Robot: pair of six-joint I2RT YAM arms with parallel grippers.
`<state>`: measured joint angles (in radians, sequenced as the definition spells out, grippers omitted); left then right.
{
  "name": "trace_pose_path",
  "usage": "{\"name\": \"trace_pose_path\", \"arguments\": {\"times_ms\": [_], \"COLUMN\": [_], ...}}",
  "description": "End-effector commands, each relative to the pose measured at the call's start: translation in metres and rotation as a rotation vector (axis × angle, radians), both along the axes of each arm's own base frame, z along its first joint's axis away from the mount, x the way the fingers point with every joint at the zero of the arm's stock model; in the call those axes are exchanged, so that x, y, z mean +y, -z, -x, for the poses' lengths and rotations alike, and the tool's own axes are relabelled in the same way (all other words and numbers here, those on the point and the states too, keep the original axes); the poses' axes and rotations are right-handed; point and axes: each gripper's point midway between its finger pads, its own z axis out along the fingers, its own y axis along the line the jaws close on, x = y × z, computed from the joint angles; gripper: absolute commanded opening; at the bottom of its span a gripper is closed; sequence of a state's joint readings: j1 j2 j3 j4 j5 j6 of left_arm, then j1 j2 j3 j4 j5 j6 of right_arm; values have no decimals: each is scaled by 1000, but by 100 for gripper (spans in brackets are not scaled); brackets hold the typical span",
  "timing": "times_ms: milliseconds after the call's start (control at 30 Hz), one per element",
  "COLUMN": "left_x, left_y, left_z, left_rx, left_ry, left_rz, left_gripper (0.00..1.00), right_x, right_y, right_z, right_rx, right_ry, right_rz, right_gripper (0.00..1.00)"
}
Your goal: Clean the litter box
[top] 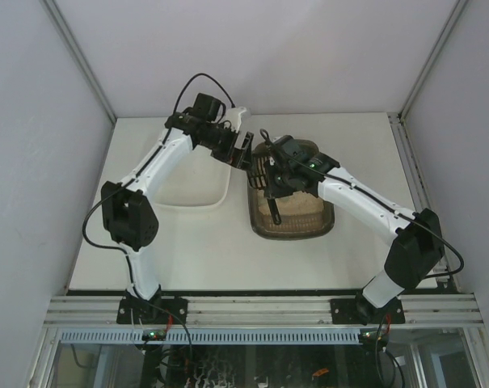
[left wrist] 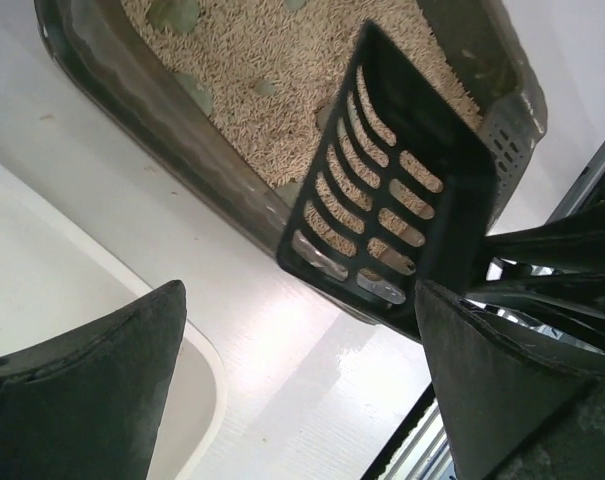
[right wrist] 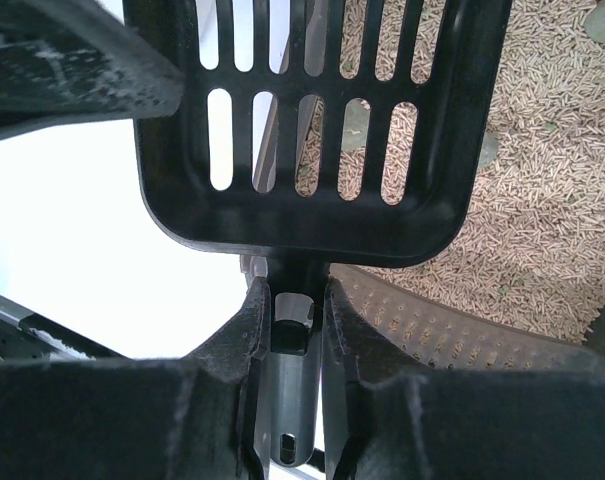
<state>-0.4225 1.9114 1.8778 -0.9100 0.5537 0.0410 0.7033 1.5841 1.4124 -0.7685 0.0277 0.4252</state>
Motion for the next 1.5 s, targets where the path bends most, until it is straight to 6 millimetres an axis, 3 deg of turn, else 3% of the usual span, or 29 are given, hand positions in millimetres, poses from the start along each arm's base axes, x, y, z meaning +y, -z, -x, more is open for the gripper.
{"name": "trace_pose_path", "arguments": {"times_ms": [0,200,433,533,633,667,700,733,833,900,967,1133,1233,1400,1467], "left_x": [-5,-16,-38,-46,-48,-47,-46,-45,-42,-37,-34,-34,-36,-36,-35], "left_y": [-24,-19,-22,-20,-19,-20,-20,-20,-31,-42,-52,-77,-83,-81,-79], "left_z": [-8,-7,10,18,23,24,25,26,25,20,17,26,32,37,39], "left_rx": [-54,-34,85,147,174,174,174,178,171,178,175,120,109,111,108], "left_ry": [26,36,81,104,117,118,117,118,126,108,82,80,97,103,105], "left_rz": [46,76,191,231,253,253,250,253,327,413,480,575,582,580,576], "left_gripper": [100,100,100,81,32,11,2,0,0,0,0,0,0,0,0], "right_x": [11,24,36,39,37,35,33,30,26,23,20,32,42,56,57], "right_y": [-21,-26,-26,-28,-30,-31,-33,-34,-41,-37,-29,-33,-41,-52,-51], "right_z": [0,6,11,11,13,13,14,15,23,34,44,59,60,58,58], "right_rx": [-62,-63,-70,-73,-79,-83,-91,-93,-86,-43,10,58,53,69,77], "right_ry": [-38,-77,-107,-111,-105,-97,-94,-89,-97,-102,-113,-173,-193,-222,-217], "right_rz": [-54,-97,-110,-117,-112,-107,-106,-108,-170,-268,-381,-572,-643,-724,-726], "right_gripper": [0,0,0,0,0,0,0,0,31,46,51,52,41,0,0]}}
